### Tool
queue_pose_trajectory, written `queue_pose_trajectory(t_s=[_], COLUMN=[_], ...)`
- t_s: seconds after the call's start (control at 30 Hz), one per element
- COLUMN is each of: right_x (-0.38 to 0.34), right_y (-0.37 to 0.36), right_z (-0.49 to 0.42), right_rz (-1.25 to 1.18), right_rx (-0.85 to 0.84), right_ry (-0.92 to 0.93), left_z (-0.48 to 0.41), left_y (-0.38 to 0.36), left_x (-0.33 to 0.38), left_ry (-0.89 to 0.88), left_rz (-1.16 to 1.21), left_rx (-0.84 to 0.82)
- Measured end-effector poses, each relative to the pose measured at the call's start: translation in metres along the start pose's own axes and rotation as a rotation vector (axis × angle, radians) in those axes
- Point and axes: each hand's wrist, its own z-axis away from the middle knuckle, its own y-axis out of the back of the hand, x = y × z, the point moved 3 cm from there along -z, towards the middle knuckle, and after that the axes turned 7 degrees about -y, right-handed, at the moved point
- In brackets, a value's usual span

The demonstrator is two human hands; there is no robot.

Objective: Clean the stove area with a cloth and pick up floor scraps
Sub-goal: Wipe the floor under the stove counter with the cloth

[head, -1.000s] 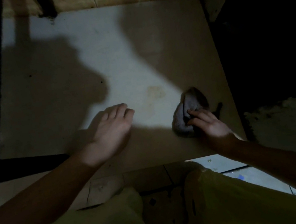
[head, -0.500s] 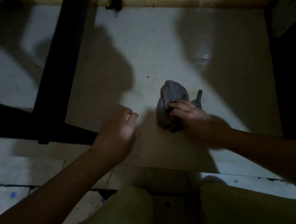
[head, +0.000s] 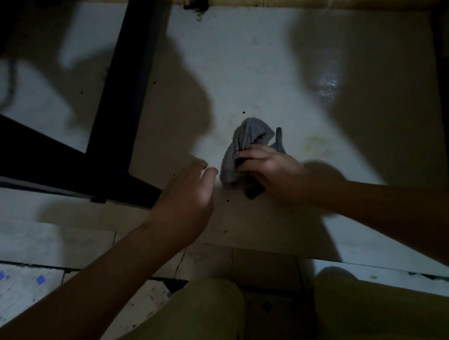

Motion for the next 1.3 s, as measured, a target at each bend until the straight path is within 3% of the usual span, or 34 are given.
queue_pose_trajectory(t_s=[0.43, 0.73, 1.03, 1.13, 1.3], right_x=[0.037, 0.066, 0.101, 0.109, 0.112], right_y=[0.006, 0.005, 0.009, 0.013, 0.018], right_z=[0.107, 0.192, 0.207, 0.187, 0.142], right_rz=[0.042, -0.041, -0.160, -0.175, -0.113], right_rx=[-0.125, -0.017, 0.192, 0.228, 0.171], right_ry=[-0.187, -0.425, -0.825, -0.826, -0.644], left_z=[-0.060, -0.090, -0.122, -0.129, -0.125], left_y=[-0.020, -0.035, -0.019, -0.008, 0.007], left_x=[0.040, 0.071, 0.065, 0.059, 0.050], left_ry=[-0.146, -0.177, -0.167, -0.177, -0.147], left_rz=[-0.131, -0.204, -0.211, -0.238, -0.210], left_rx=[-0.070, -0.187, -0.011, 0.032, 0.079])
